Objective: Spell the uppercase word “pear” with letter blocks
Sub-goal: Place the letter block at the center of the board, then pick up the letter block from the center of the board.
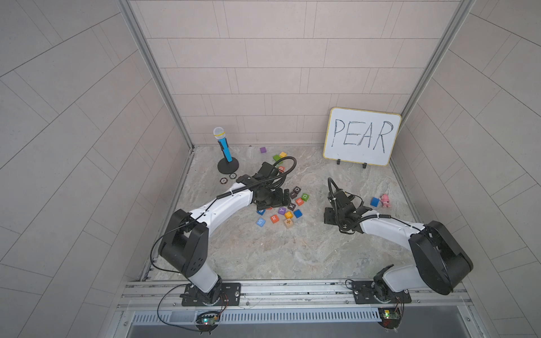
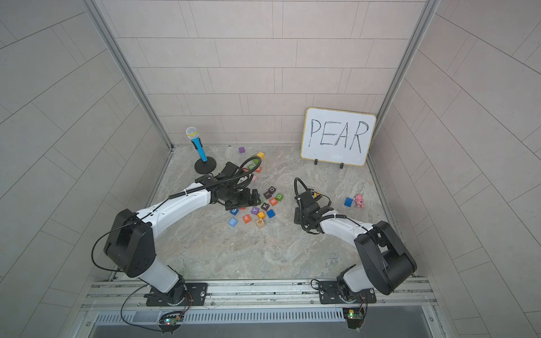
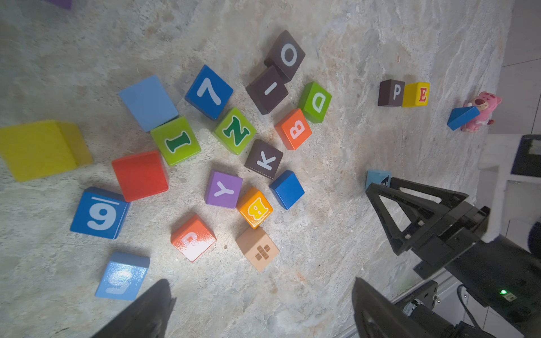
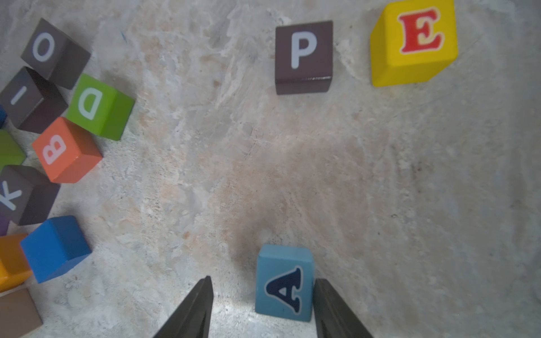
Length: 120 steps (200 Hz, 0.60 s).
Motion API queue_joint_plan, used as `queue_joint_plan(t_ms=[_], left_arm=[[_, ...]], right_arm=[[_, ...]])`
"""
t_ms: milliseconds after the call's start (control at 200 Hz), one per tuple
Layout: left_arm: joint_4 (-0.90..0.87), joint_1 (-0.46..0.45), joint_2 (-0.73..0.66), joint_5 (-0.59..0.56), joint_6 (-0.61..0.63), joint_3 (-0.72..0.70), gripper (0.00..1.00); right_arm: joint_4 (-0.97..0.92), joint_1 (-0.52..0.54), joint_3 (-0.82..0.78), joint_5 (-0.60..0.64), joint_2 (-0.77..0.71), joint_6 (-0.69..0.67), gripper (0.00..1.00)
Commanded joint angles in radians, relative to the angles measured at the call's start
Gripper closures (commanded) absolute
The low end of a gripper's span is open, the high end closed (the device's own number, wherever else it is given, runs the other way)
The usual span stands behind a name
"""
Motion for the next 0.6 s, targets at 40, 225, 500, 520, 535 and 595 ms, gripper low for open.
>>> queue_joint_plan(t_ms=[40,225,500,520,535,595], left_arm=[[0.011,0.004,0.007,0.002,0.004,-0.013,0.0],[0.014,0.004,0.01,0.009,-0.002,-0.012,0.0],[0.021,0.006,0.015,0.024,-0.008,-0.014,0.0],[0.023,0.008,0.016,0.031,-0.007,-0.014,0.0],[0.023,0.007,0.016,0.039,-0.008,-0.015,0.0],[0.029,0.012,0.013,0.075,0.0,-0.022,0.0]], right_arm=[[-0.013,0.013,-0.01,-0.037,-0.009,0.026,0.43],[0.001,0.025,-0.013,-0.089,-0.011,0.07,0.44],[0.006,0.05,-0.019,-0.181,-0.054,0.126,0.44],[-0.014,0.05,-0.008,-0.186,-0.055,0.101,0.44],[-0.036,0.05,0.006,-0.187,-0.056,0.079,0.44],[-0.152,0.05,0.071,-0.182,-0.056,-0.055,0.44]])
